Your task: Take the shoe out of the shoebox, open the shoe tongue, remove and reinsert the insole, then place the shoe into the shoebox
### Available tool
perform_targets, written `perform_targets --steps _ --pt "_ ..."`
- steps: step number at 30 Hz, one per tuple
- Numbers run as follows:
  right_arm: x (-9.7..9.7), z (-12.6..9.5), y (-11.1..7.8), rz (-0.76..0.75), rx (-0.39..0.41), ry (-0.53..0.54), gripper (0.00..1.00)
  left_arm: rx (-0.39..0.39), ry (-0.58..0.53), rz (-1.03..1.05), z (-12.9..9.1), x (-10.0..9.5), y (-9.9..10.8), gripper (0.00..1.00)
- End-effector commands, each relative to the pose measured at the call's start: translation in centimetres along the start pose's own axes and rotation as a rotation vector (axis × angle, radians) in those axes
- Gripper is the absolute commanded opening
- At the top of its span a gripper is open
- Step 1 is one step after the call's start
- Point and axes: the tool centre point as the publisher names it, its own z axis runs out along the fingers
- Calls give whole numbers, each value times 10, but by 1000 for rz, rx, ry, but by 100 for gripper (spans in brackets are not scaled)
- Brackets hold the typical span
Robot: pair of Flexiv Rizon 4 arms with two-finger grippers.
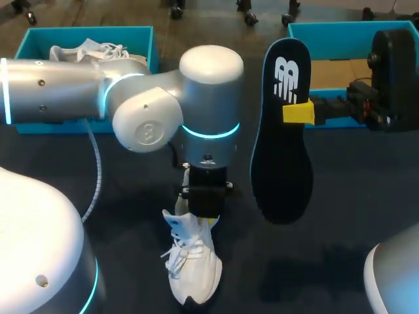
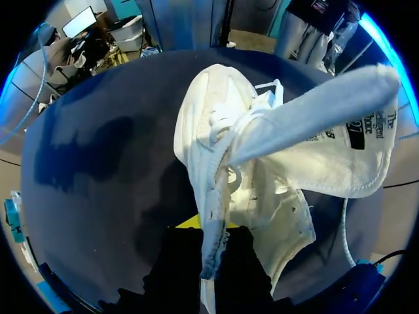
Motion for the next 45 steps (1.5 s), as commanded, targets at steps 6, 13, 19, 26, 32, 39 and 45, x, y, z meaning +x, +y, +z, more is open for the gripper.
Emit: perform_targets --steps 6,13,19,26,32,39,45 --pt "-3 3 3 2 5 3 0 -8 22 15 12 -16 2 0" --pt "-3 3 3 2 5 3 0 -7 28 8 14 -19 4 25" --pt "-3 3 3 2 5 3 0 -23 0 2 6 -19 2 78" --pt "-3 3 3 2 5 3 0 -126 -120 -7 -35 -7 -7 100" --pt "-3 3 3 2 5 3 0 -199 -285 33 -80 7 -9 100" --pt "-3 3 3 2 5 3 0 -142 -347 2 -100 8 -4 100" --pt "-3 3 3 2 5 3 0 -142 -347 2 -100 8 -4 100"
